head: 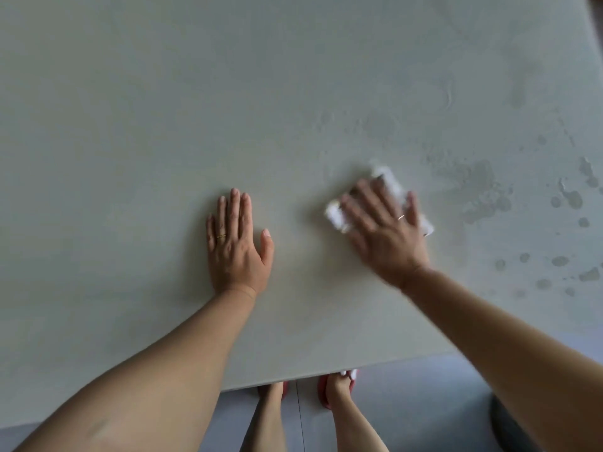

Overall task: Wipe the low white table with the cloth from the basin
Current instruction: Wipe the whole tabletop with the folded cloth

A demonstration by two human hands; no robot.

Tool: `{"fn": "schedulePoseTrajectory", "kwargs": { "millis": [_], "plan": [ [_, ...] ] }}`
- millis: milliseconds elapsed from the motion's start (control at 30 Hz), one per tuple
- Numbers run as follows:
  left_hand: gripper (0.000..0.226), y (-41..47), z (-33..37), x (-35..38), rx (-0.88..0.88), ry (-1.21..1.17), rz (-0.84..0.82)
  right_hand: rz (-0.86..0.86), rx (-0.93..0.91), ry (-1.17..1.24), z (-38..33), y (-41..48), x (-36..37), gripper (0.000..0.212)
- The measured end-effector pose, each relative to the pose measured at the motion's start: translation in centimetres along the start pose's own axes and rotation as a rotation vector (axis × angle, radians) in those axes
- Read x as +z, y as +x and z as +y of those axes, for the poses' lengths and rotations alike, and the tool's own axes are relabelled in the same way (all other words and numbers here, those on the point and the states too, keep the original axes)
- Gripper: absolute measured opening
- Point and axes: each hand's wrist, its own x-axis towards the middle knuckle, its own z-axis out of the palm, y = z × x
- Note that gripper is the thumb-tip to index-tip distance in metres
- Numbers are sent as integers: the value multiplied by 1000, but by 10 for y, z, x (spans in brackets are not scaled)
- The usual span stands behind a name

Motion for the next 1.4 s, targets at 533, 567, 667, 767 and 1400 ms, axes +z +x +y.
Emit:
{"fn": "schedulePoseTrajectory", "kwargs": {
  "millis": [533,567,667,767,1400],
  "plan": [
    [67,0,0,-2,-12,6,-61,5,0,25,-5,68,-5,49],
    [67,1,1,-2,-15,15,-72,24,170,60,9,81,-10,50],
    [68,0,1,-2,-19,25,-97,86,567,178,-9,106,-13,53],
    [68,0,0,-2,-12,40,-119,54,442,198,-87,97,-1,58],
    [66,2,0,-3,-3,49,-112,-15,76,147,-130,123,1,56]
  ]
}}
